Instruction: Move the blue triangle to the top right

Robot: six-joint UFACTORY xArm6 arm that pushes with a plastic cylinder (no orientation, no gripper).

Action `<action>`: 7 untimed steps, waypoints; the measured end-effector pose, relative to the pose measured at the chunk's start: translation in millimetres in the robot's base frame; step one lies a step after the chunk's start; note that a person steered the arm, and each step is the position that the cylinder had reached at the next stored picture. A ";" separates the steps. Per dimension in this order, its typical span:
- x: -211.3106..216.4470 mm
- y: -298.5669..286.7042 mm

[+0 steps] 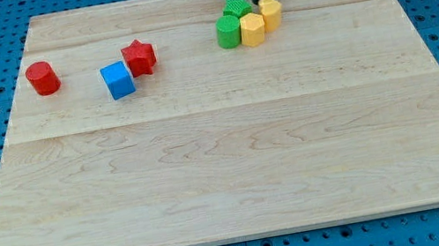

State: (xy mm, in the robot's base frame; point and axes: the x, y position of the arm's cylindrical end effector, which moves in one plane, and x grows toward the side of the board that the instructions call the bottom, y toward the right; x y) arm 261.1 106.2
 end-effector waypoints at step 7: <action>7.2 -53.4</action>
State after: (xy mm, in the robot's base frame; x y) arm 268.4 52.8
